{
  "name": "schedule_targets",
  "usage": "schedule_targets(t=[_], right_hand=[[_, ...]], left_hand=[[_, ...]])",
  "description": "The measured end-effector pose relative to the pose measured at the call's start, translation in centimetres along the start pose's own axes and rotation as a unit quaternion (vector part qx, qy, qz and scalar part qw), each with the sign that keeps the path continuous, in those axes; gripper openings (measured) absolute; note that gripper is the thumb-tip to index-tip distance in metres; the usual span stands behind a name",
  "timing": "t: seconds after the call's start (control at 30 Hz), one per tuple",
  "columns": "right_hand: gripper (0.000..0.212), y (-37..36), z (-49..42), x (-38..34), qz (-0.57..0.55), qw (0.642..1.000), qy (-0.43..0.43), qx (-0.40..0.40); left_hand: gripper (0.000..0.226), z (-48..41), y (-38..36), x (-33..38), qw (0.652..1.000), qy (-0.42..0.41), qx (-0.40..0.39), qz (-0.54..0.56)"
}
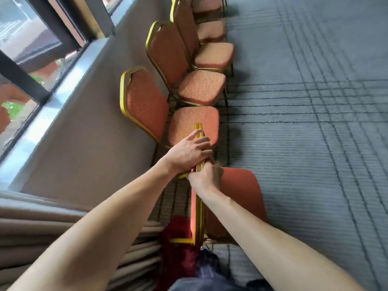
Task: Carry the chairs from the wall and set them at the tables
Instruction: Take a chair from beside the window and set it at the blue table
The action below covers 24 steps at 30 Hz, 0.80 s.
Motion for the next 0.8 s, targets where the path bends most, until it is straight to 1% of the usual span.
schedule_targets(t=[0.1, 0.17, 0.27, 0.33, 0.4, 0.5, 0.57, 0.63, 0.7, 0.77, 0.8], right_hand=[[0.047, 7.1, -2.9, 3.7, -0.058, 0.997, -0.035, 0.039], [0.035, 12.4, -4.6, 7.0, -0.074, 0.993, -0.051, 0.071], [0.029, 19.5, -6.2, 12.5, -0.107, 0.986, -0.080, 0.095], [0.026, 23.4, -6.8, 16.3, -0.130, 0.981, -0.106, 0.100], [0.023, 26.6, -6.9, 20.1, -0.162, 0.973, -0.127, 0.102], [0.024, 30.3, -6.7, 24.8, -0.193, 0.964, -0.140, 0.114], [0.024, 33.7, -6.4, 28.2, -0.209, 0.959, -0.143, 0.129], [0.022, 36.0, -6.0, 29.4, -0.189, 0.963, -0.133, 0.136], [0.014, 39.1, -5.1, 30.8, -0.162, 0.967, -0.122, 0.151], [0.005, 42.2, -4.1, 32.6, -0.139, 0.969, -0.114, 0.172], [0.004, 43.8, -3.8, 33.6, -0.130, 0.967, -0.111, 0.190]], left_hand=[[0.005, -8.8, 2.6, 2.3, 0.998, -0.012, 0.044, 0.035], [0.009, -14.7, 3.9, 4.5, 0.997, -0.012, 0.059, 0.055], [0.024, -23.0, 5.2, 8.4, 0.997, -0.030, 0.064, 0.033], [0.027, -27.8, 5.7, 11.2, 0.997, -0.053, 0.055, -0.006], [0.024, -32.3, 6.0, 14.5, 0.995, -0.089, 0.033, -0.040], [0.020, -37.5, 6.7, 19.1, 0.988, -0.128, -0.036, -0.079], [0.013, -41.4, 8.0, 22.4, 0.982, -0.152, -0.060, -0.094], [0.011, -43.1, 8.9, 23.7, 0.980, -0.155, -0.073, -0.102], [0.015, -45.0, 9.9, 25.3, 0.977, -0.167, -0.067, -0.115], [0.017, -47.2, 11.2, 27.5, 0.978, -0.173, -0.060, -0.104], [0.017, -48.4, 11.9, 28.6, 0.978, -0.175, -0.057, -0.097]])
Point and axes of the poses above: each hand's wrist, its own z-axis away from the middle knuckle, its own y-axis out of the back of the hand, x = y × z, the point moved 6 cm from there along -z, towards the middle knuckle, and after that the axes turned 15 degrees about -y, right-handed, at the moved point
